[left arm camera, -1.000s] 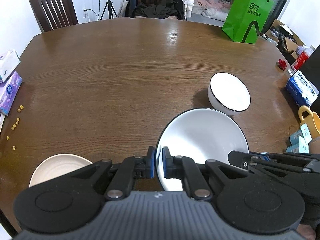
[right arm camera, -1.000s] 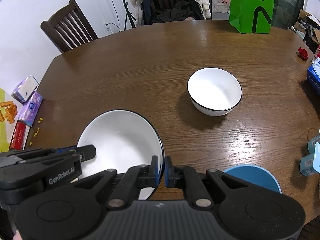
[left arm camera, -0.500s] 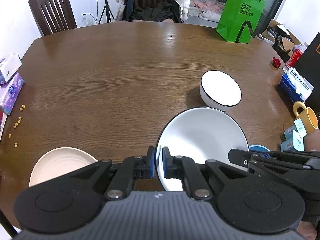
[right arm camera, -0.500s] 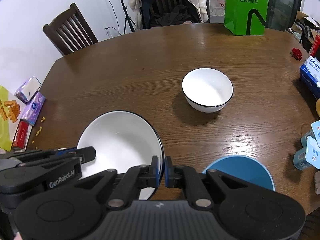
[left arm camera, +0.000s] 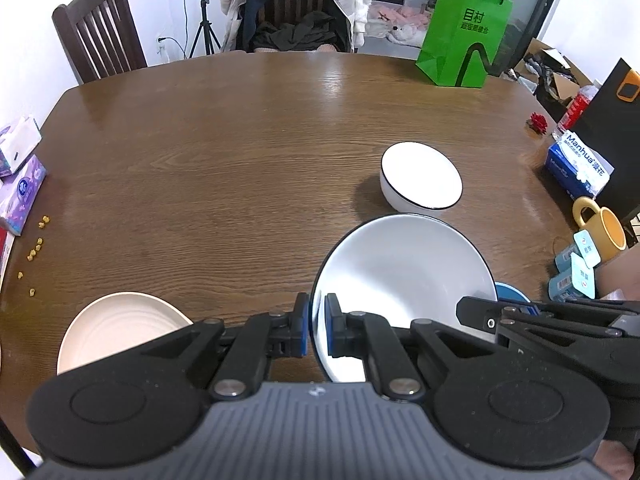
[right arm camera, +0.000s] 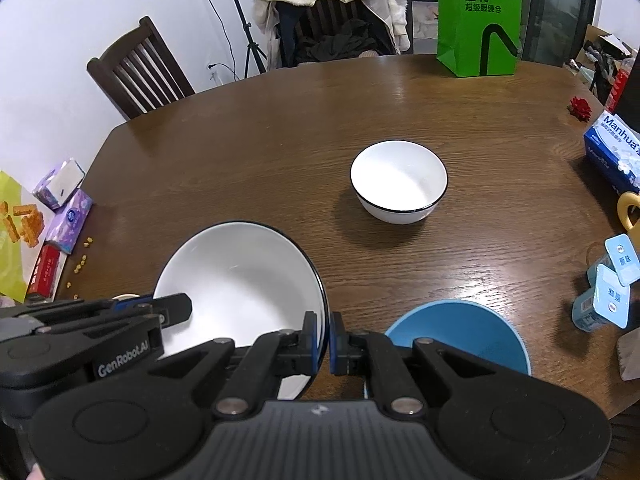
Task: Organize plates and bowls
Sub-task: 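Lower the held white bowl over the blue bowl with both grippers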
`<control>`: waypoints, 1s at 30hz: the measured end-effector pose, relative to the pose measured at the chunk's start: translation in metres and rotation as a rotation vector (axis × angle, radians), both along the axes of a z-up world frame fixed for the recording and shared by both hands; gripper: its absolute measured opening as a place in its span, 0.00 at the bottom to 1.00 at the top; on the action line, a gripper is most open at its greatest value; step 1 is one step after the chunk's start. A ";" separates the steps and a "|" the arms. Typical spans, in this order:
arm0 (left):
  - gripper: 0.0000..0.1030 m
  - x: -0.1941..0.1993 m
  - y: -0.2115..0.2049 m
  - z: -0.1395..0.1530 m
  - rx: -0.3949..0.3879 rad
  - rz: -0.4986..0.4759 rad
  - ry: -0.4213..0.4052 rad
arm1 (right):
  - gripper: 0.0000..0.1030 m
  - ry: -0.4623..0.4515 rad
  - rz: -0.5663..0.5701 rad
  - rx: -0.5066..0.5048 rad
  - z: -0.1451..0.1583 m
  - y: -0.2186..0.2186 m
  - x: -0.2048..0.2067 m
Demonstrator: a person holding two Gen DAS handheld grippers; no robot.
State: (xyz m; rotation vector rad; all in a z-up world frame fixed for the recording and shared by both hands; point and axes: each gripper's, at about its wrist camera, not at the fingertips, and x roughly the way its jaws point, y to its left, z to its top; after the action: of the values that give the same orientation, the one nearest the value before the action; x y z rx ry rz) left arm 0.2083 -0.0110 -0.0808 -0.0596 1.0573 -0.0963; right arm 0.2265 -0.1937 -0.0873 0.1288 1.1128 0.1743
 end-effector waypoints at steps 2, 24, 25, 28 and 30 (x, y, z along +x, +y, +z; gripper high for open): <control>0.08 -0.002 -0.001 0.001 -0.001 -0.005 -0.002 | 0.05 -0.002 -0.004 0.000 0.001 -0.002 -0.003; 0.08 -0.015 -0.050 0.006 -0.003 -0.103 -0.010 | 0.05 -0.014 -0.098 -0.005 0.005 -0.046 -0.028; 0.08 -0.015 -0.052 0.006 -0.003 -0.108 -0.011 | 0.05 -0.015 -0.104 -0.005 0.005 -0.048 -0.029; 0.08 -0.016 -0.058 0.006 -0.004 -0.122 -0.012 | 0.05 -0.015 -0.117 -0.005 0.004 -0.056 -0.032; 0.08 -0.017 -0.063 0.006 -0.004 -0.131 -0.012 | 0.05 -0.015 -0.126 -0.005 0.004 -0.061 -0.033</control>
State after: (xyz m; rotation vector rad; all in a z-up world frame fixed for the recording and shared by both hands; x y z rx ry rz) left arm 0.1914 -0.0739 -0.0749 0.0065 1.0482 -0.2167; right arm 0.1930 -0.2550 -0.0829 0.1922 1.0869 0.0592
